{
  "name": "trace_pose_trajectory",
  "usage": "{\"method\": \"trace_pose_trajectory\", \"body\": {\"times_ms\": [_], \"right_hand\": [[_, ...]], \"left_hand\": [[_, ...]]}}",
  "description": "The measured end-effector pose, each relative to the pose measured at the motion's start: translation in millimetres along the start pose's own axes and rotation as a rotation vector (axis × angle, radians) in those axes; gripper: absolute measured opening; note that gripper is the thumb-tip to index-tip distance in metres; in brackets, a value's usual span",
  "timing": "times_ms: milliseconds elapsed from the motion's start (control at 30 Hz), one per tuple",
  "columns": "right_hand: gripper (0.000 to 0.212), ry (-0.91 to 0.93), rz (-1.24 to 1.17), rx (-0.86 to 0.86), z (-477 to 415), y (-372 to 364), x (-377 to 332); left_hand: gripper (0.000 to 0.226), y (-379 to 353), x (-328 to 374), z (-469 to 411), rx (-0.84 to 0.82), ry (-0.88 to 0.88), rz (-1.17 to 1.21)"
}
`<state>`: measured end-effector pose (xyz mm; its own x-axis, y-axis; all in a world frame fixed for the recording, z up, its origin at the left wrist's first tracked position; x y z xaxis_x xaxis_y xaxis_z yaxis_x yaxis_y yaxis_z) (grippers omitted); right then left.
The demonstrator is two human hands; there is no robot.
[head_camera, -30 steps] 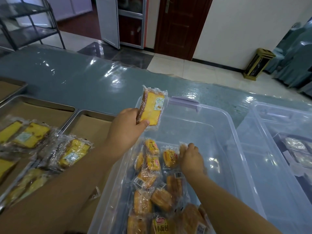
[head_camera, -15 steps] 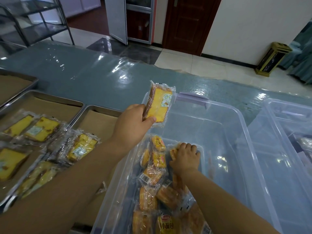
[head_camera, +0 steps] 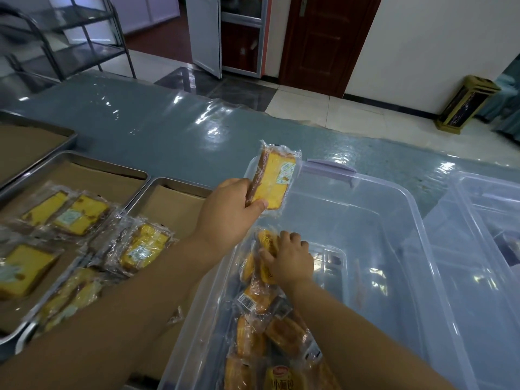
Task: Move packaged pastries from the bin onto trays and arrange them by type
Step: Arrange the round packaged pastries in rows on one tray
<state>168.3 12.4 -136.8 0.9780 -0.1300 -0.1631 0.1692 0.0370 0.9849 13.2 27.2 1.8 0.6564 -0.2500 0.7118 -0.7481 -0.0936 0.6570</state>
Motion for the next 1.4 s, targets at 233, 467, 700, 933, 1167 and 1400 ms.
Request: {"method": "trace_pose_trajectory", "body": {"times_ms": [233, 467, 700, 933, 1167, 1400], "right_hand": [[0.09, -0.067, 0.071, -0.147, -11.3, -5.6, -3.9], [0.046, 0.04, 0.134, 0.005, -8.5, -2.9, -5.2], [0.061, 0.135, 0.289, -0.07, -8.8, -14.9, 3.5], [0.02, 0.064, -0.027, 0.037, -4.2, 11.8, 19.7], [0.03, 0.013, -0.223, 0.383, 23.2, 81.1, 4.4], [0.041, 0.062, -0.374, 0.673, 47.0, 161.3, -75.8]], "left_hand": [[0.02, -0.9, -1.0, -0.9, 0.007, -0.021, 0.016], [0.021, -1.5, -2.4, -1.7, 0.023, -0.029, 0.021], [0.019, -1.4, -2.2, 0.8, 0.042, -0.023, 0.048], [0.02, 1.8, 2.7, 0.9, 0.01, 0.0, 0.036], [0.019, 15.6, 8.9, 5.8, 0.064, -0.006, 0.153], [0.011, 84.7, -15.4, 25.0, 0.334, -0.032, 0.513]]}}
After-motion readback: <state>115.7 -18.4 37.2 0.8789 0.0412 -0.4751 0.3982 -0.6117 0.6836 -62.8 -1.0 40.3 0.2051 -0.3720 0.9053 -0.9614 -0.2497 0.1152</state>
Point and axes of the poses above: each hand's wrist, its own z-axis away from the middle knuckle, its own y-axis out of the back of the hand, x = y × z, the point moved 3 cm from there along -z, towards the middle knuckle, and after that the axes turned 6 degrees about z, right-handed, at the moved point
